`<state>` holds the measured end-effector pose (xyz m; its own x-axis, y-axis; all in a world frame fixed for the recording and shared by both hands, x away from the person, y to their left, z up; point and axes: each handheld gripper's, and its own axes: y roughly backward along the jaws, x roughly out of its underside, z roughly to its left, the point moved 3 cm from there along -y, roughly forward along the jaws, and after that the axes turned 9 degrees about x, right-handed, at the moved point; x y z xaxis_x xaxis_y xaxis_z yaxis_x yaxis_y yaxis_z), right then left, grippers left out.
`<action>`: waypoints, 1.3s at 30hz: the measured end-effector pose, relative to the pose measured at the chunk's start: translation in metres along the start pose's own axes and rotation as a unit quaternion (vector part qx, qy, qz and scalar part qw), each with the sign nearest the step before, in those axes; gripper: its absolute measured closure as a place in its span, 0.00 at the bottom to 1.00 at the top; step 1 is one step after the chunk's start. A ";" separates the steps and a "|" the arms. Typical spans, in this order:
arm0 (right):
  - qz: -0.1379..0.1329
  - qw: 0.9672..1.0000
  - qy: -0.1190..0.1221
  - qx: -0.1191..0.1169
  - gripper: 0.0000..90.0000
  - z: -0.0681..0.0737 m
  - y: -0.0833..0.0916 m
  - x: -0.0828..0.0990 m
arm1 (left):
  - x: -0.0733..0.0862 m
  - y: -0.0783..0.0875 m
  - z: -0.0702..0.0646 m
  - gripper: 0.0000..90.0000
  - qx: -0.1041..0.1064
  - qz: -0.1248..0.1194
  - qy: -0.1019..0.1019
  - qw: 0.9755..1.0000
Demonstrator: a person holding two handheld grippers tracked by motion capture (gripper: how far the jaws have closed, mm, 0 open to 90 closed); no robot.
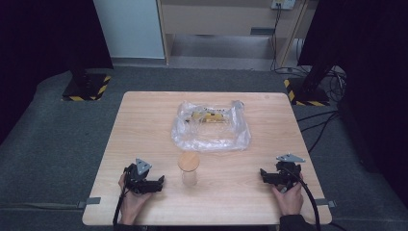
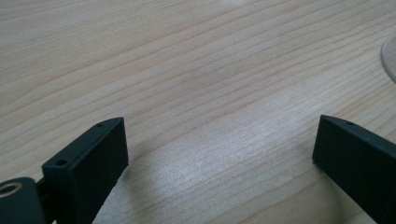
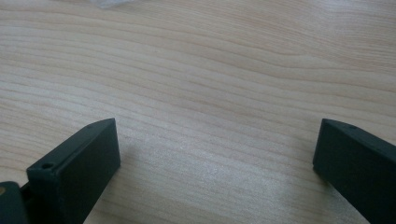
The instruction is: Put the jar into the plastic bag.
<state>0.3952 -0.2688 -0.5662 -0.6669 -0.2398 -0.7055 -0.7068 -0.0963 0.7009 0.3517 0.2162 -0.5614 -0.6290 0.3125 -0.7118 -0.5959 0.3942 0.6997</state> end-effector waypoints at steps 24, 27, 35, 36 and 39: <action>0.000 1.000 0.000 0.000 0.01 0.000 0.000 0.000 | -0.013 0.032 -0.006 0.06 0.067 -0.085 -0.017 0.994; 0.000 1.000 0.000 0.000 0.01 0.000 0.000 0.000 | -0.015 0.035 -0.007 0.06 0.077 -0.091 -0.022 0.993; 0.000 1.000 0.000 0.000 0.01 0.000 0.000 0.000 | -0.022 0.040 -0.015 0.06 0.106 -0.096 -0.039 0.989; 0.000 1.000 0.000 0.000 0.01 0.000 0.000 0.000 | -0.023 0.041 -0.016 0.06 0.111 -0.097 -0.039 0.988; 0.000 1.000 0.000 0.000 0.01 0.000 0.000 0.000 | -0.025 0.043 -0.020 0.06 0.121 -0.099 -0.045 0.987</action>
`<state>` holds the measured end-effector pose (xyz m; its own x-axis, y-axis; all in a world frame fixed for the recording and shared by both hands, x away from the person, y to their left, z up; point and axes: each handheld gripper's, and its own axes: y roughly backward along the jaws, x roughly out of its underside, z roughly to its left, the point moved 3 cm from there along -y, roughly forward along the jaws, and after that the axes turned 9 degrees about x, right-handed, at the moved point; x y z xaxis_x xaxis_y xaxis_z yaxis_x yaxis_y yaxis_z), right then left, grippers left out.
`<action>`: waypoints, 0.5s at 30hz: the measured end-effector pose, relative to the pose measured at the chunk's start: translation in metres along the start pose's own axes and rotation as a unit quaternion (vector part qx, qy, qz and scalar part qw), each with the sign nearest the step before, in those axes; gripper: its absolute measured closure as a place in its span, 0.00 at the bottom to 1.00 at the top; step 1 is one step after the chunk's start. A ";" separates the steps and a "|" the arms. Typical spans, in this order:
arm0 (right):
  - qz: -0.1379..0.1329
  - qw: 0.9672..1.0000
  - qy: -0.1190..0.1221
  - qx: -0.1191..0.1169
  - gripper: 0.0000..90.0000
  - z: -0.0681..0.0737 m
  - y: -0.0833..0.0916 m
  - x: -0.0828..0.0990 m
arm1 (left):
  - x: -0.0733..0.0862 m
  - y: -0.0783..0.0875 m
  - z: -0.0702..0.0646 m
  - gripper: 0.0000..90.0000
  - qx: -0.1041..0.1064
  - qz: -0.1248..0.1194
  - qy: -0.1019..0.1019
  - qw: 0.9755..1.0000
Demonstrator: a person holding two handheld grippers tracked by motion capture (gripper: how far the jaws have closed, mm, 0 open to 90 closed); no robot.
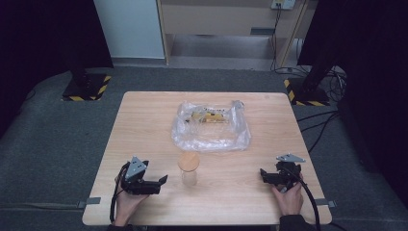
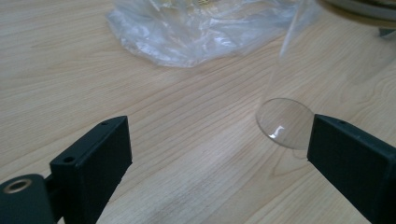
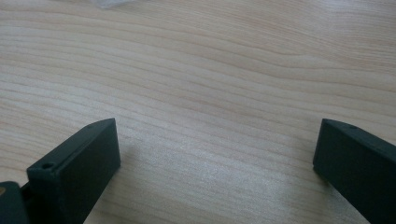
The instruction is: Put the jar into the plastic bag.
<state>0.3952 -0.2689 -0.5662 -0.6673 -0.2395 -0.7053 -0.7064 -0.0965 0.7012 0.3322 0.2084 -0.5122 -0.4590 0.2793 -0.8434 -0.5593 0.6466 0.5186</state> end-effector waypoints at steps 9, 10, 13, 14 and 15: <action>0.000 1.000 0.000 0.000 0.01 0.000 0.000 0.000 | -0.008 -0.001 -0.011 0.06 0.023 -0.002 -0.015 1.000; 0.000 1.000 0.000 0.000 0.01 0.000 0.000 0.000 | -0.008 -0.002 -0.013 0.06 0.026 -0.003 -0.016 1.000; 0.000 1.000 0.000 0.000 0.01 0.000 0.000 0.000 | -0.010 -0.004 -0.016 0.06 0.035 -0.002 -0.020 0.999; 0.000 1.000 0.000 0.000 0.01 0.000 0.000 0.000 | -0.011 -0.005 -0.018 0.07 0.038 -0.002 -0.021 0.999; 0.000 1.000 0.000 0.000 0.01 0.000 0.000 0.000 | -0.011 -0.006 -0.019 0.07 0.041 -0.001 -0.022 0.999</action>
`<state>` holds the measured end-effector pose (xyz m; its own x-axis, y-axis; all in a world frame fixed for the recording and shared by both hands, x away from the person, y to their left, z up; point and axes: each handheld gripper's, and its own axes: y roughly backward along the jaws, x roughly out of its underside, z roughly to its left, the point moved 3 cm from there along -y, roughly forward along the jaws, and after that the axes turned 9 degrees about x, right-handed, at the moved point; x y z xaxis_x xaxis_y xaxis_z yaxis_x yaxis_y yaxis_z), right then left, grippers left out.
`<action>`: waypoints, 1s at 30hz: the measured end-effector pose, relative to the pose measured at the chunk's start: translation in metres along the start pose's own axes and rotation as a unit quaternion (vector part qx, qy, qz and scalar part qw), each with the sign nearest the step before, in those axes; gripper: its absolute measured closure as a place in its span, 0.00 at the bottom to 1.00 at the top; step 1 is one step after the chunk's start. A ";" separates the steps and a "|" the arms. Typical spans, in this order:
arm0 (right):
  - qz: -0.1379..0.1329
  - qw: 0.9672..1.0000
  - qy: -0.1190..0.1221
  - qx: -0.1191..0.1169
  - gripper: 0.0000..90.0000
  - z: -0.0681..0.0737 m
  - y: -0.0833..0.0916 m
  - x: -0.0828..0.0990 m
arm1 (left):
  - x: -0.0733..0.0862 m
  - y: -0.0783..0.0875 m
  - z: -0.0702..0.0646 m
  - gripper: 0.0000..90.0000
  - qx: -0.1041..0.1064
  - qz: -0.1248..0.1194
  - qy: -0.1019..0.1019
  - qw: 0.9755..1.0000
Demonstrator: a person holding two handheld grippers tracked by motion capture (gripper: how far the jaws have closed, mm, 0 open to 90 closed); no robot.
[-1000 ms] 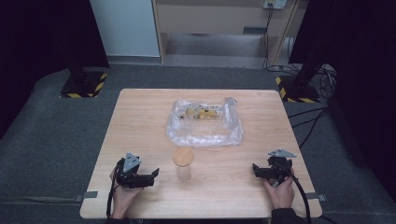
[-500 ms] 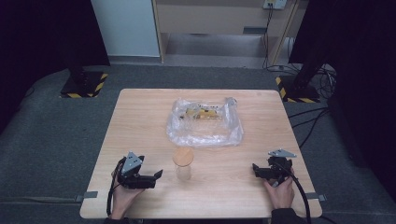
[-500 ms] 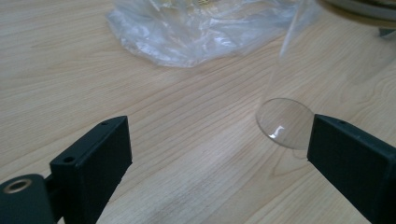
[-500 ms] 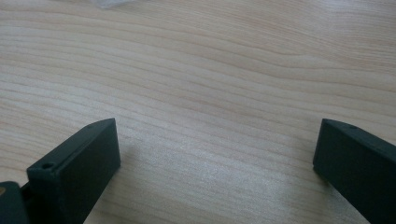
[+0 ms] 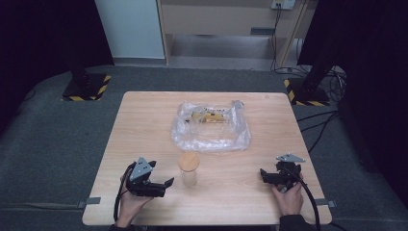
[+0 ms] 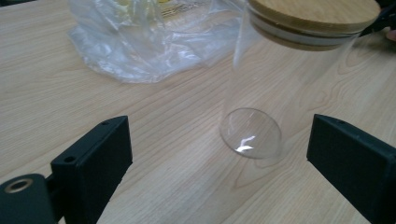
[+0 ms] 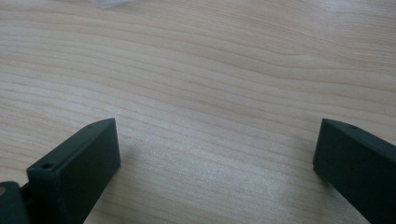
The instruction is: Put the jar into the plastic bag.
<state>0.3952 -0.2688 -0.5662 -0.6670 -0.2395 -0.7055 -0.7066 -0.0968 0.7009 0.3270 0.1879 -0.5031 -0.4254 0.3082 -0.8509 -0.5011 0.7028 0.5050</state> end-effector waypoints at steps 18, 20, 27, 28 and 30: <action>0.000 1.000 0.000 0.000 0.01 0.000 0.000 0.000 | -0.007 -0.026 -0.023 0.07 0.007 -0.005 -0.022 1.000; 0.000 1.000 0.000 0.000 0.01 0.000 0.000 0.000 | -0.008 -0.028 -0.025 0.07 0.010 -0.009 -0.021 1.000; 0.000 1.000 0.000 0.000 0.01 0.000 0.000 0.000 | -0.011 -0.036 -0.028 0.07 0.008 -0.020 -0.022 1.000; 0.000 1.000 0.000 0.000 0.01 0.000 0.000 0.000 | -0.012 -0.037 -0.028 0.07 0.008 -0.022 -0.022 0.999; 0.000 1.000 0.000 0.000 0.01 0.000 0.000 0.000 | -0.013 -0.040 -0.029 0.07 0.007 -0.025 -0.021 0.999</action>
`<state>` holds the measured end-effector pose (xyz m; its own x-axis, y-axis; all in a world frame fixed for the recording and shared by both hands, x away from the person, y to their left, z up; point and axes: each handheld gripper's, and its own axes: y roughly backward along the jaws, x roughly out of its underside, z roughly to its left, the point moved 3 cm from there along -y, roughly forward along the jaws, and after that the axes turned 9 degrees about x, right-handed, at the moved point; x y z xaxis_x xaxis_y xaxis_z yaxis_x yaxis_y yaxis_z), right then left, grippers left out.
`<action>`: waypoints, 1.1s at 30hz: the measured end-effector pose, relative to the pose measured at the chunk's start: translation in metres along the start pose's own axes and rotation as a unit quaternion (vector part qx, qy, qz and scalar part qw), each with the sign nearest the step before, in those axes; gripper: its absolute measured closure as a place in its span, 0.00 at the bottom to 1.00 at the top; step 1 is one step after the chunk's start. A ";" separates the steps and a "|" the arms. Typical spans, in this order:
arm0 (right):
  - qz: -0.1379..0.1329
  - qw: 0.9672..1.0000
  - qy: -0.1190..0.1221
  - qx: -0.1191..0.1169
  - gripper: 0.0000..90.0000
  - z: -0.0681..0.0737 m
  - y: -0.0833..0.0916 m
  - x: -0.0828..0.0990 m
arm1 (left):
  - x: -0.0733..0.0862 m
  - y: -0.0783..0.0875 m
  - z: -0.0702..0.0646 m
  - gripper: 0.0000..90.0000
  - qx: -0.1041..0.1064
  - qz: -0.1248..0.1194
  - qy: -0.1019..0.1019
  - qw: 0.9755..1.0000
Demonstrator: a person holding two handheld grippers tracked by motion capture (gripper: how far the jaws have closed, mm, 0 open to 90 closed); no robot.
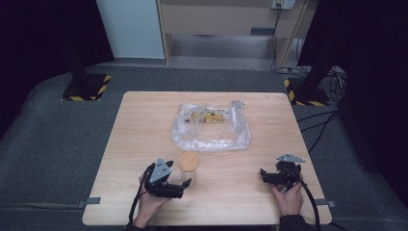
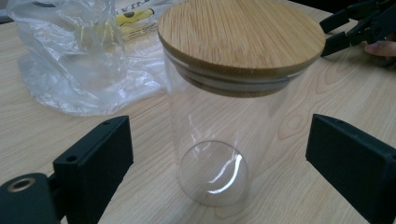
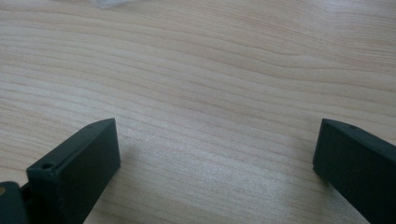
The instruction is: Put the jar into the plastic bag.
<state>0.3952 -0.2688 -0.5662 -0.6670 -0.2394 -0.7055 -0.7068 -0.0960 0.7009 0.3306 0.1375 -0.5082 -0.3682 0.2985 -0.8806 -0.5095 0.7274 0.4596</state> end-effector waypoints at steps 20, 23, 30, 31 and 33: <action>0.001 1.000 -0.002 0.003 0.01 0.001 0.000 0.000 | -0.006 -0.027 -0.003 0.09 -0.010 -0.018 0.000 1.000; 0.001 1.000 -0.002 0.003 0.01 0.001 0.000 0.000 | -0.007 -0.030 -0.004 0.10 -0.010 -0.020 0.000 1.000; 0.001 1.000 -0.002 0.003 0.01 0.001 0.000 0.000 | -0.007 -0.033 -0.005 0.14 -0.011 -0.025 0.000 1.000; 0.001 1.000 -0.002 0.003 0.01 0.001 0.000 0.000 | -0.006 -0.034 -0.005 0.15 -0.013 -0.025 -0.001 1.000; 0.001 1.000 -0.002 0.003 0.01 0.001 0.000 0.000 | -0.006 -0.035 -0.004 0.16 -0.015 -0.025 0.000 1.000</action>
<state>0.3946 -0.2684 -0.5662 -0.6690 -0.2353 -0.7051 -0.7073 -0.0901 0.7011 0.3470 0.1079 -0.5185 -0.3407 0.2625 -0.9028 -0.5503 0.7229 0.4179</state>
